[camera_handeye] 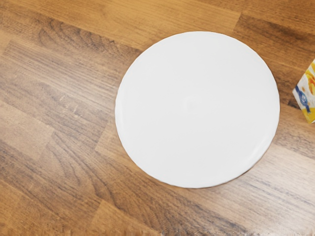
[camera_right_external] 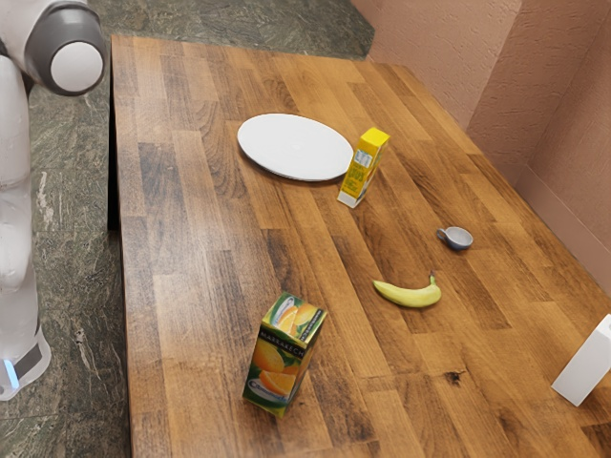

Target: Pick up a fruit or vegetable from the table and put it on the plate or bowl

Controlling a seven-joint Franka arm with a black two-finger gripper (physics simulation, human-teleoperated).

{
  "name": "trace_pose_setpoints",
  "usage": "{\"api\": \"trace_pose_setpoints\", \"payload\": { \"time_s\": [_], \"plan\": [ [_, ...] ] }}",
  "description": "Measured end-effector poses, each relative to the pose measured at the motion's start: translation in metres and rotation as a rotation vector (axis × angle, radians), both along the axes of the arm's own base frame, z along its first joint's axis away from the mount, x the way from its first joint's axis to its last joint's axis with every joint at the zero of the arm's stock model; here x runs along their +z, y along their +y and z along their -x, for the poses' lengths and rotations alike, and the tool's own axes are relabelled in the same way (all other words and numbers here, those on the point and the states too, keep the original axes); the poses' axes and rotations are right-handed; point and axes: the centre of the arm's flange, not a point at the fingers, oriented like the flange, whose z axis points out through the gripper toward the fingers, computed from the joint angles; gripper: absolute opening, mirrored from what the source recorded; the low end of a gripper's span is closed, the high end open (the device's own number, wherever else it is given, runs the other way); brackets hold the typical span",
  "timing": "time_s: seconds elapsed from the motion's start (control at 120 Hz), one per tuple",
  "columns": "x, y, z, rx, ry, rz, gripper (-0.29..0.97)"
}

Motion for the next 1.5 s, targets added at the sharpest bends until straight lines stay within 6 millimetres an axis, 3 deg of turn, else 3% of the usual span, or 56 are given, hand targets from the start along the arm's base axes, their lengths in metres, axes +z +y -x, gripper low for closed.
{"api": "trace_pose_setpoints", "payload": {
  "time_s": [0.075, 0.142, 0.217, 0.283, 0.325, 0.367, 0.417, 0.55, 0.65, 0.733, 0.808, 0.917, 0.983, 1.083, 1.2, 1.317, 1.5],
  "plan": [
    [-0.002, 0.037, 0.025, 0.07, 0.023, 0.012, 0.65],
    [-0.004, 0.05, 0.035, 0.085, 0.04, 0.021, 0.66],
    [-0.003, 0.042, 0.032, 0.051, 0.048, 0.025, 0.66],
    [0.006, 0.013, 0.017, -0.022, 0.029, 0.014, 0.66],
    [-0.024, -0.004, -0.025, -0.079, 0.084, 0.031, 0.66],
    [-0.053, -0.039, -0.065, -0.165, 0.135, 0.051, 0.66],
    [-0.075, -0.061, -0.087, -0.217, 0.173, 0.067, 0.66],
    [-0.096, -0.034, -0.089, -0.175, 0.209, 0.085, 0.66],
    [-0.192, -0.022, -0.094, -0.176, 0.345, 0.166, 0.66],
    [-0.207, -0.029, -0.095, -0.205, 0.309, 0.161, 0.66],
    [-0.191, -0.065, -0.108, -0.285, 0.238, 0.135, 0.66],
    [-0.123, -0.154, -0.12, -0.449, 0.095, 0.075, 0.66],
    [-0.113, -0.203, -0.131, -0.533, 0.081, 0.072, 0.66],
    [-0.121, -0.248, -0.149, -0.613, 0.089, 0.087, 0.66],
    [-0.145, -0.293, -0.171, -0.682, 0.098, 0.102, 0.66],
    [-0.176, -0.326, -0.188, -0.701, 0.128, 0.117, 0.66],
    [-0.215, -0.354, -0.201, -0.652, 0.165, 0.142, 0.66]
  ]
}}
